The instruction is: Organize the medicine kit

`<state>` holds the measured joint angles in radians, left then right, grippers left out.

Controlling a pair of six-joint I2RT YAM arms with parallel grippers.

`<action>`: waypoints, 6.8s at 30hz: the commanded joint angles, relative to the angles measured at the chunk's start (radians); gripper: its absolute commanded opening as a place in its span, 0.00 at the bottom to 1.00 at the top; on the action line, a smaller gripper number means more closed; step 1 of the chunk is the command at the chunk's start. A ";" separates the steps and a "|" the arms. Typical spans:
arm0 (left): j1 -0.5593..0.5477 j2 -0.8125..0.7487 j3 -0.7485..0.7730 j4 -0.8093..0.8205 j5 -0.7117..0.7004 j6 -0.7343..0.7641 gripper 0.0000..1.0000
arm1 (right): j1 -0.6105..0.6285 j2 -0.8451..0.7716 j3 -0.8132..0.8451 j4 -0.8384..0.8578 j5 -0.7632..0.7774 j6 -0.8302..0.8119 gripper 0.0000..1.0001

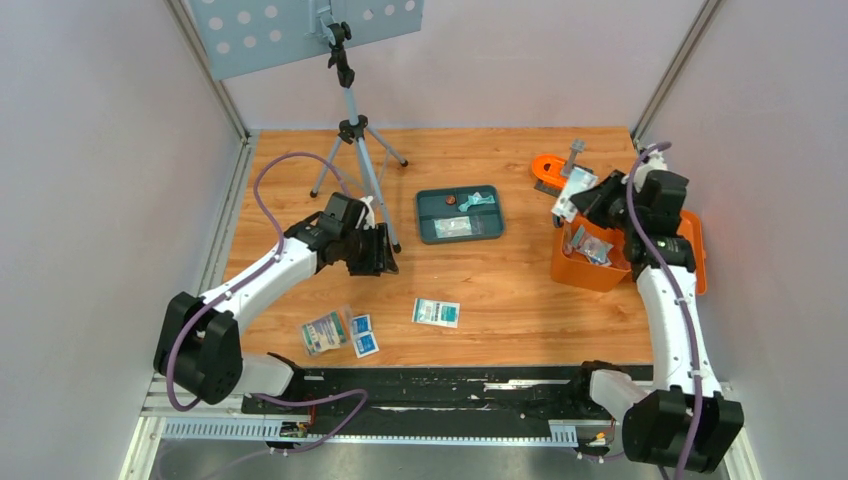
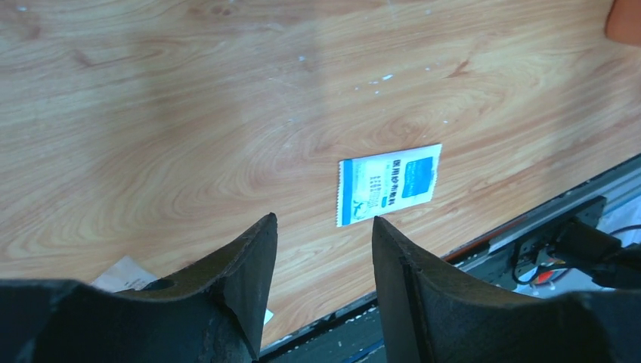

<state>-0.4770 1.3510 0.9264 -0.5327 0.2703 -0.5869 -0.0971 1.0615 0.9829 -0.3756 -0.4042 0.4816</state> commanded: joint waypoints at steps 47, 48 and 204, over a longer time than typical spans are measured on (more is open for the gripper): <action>0.350 0.450 0.362 -0.011 -0.493 -0.503 0.68 | -0.128 0.093 0.104 -0.110 0.134 -0.155 0.60; 0.350 0.462 0.365 -0.013 -0.505 -0.509 0.67 | -0.128 0.090 0.103 -0.110 0.133 -0.154 0.60; 0.042 -0.066 0.041 -0.179 -0.314 -0.104 0.80 | -0.050 0.384 0.151 -0.086 0.551 -0.203 0.54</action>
<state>-0.4454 1.2869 0.9485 -0.7151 -0.0280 -0.6994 -0.1410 1.4631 1.0927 -0.5152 0.1623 0.2943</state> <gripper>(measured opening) 0.801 0.510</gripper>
